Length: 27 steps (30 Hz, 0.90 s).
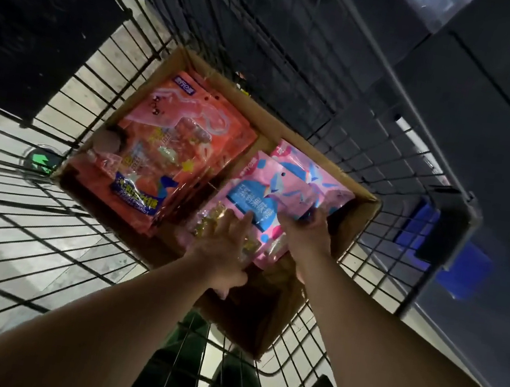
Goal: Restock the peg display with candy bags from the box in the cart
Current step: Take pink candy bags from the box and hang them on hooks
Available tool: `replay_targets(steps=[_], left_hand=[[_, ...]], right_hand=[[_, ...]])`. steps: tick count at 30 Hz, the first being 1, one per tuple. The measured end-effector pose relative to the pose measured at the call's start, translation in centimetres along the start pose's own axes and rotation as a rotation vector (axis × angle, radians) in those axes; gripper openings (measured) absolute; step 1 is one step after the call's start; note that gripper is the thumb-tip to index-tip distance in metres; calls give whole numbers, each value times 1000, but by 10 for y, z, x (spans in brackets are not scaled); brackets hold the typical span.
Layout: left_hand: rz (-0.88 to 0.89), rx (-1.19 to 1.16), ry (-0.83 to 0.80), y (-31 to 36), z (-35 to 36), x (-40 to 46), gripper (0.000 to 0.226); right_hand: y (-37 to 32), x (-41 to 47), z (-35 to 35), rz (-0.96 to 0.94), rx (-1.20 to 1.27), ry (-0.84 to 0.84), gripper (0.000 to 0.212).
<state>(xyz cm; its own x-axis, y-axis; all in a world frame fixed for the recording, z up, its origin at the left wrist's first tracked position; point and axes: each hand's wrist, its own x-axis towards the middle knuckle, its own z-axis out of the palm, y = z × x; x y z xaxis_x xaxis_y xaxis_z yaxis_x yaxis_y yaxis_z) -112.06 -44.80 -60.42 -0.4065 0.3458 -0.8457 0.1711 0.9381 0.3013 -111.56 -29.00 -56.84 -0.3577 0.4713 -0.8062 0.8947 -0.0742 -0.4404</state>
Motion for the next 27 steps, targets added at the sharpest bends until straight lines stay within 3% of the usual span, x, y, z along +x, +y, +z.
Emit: replay_targets(steps=[3,5,7,8,14,16,20,21,25,27], left_hand=[[90,22,-4,8,-11,-18,113],[84,-71,83,7,-18,-18,83],[-4,-281,256,7,-31,-10,46],[-58,-403,328,7,-38,-2,38],[-129,-811,409,23,-85,57,24],[-129,-899,319,35,-99,70,42],[-135,-1014,263,36,-116,85,108],[-126,-1026,237,32,-114,91,106],[-121,-1027,115,26,-112,88,34],[-111,-1100,65,24,-114,76,27]], right_hand=[[9,12,2,75,256,36,89],[12,14,-1,77,213,73,71],[14,8,-3,45,105,99,51],[16,5,-4,29,75,110,41],[33,0,-11,4,59,108,6],[37,3,-11,-32,43,112,11],[40,8,-10,-27,31,93,28],[43,10,-10,-27,52,99,27],[41,3,-9,-54,123,79,37],[38,-2,-11,-49,173,83,35]])
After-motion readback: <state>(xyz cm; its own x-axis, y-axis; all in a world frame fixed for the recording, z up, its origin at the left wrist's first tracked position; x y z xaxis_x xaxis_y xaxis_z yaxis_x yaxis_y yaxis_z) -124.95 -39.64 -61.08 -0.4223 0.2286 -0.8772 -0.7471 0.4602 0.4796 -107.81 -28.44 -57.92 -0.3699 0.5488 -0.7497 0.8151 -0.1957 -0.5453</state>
